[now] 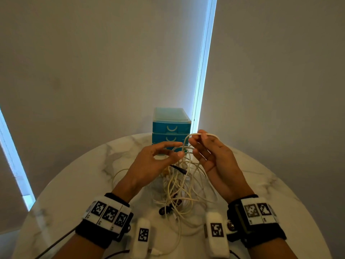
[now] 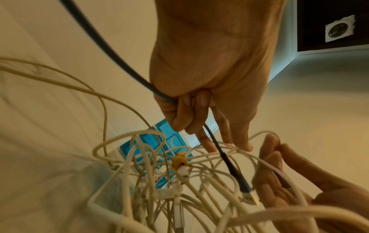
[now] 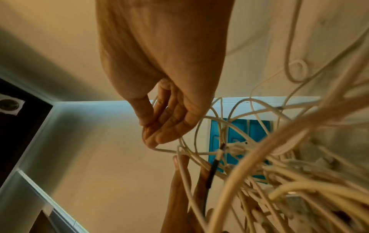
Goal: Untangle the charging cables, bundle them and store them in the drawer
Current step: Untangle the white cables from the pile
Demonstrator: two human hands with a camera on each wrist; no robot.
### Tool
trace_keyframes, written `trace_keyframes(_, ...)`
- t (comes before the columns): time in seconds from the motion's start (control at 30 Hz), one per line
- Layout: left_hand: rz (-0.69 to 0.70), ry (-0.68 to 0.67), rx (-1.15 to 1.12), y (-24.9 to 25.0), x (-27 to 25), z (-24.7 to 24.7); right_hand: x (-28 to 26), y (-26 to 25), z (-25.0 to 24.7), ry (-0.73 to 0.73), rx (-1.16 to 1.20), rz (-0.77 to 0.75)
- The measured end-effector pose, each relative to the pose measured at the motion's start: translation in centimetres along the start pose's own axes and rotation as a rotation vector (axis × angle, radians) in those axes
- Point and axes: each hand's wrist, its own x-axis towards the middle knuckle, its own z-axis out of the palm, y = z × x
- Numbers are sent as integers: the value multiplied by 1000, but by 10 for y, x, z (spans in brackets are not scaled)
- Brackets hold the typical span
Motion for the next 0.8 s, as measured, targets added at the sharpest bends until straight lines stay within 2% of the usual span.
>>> trace_keyframes(0.2, 73, 112, -31, 0, 0, 7, -3, 5, 3, -42, -214, -41)
trace_keyframes(0.27, 98, 165, -37, -1, 0, 6, -4, 7, 4, -36, -396, -80)
trace_keyframes(0.4, 113, 259, -42, -6, 1, 3, -1, 25, -4, -16, -910, -169)
trace_keyframes(0.47, 104, 290, -35, -6, 1, 4, 1, 30, -9, -7, -1050, -188)
trace_keyframes(0.67, 91, 268, -60, -7, 2, 8, 4, 32, -13, -22, -1214, -194)
trace_keyframes(0.73, 104, 227, -76, -5, 1, 8, 5, 34, -15, -29, -1256, -182)
trace_keyframes(0.8, 123, 171, -87, -3, 1, 8, 7, 35, -17, 11, -1259, -241)
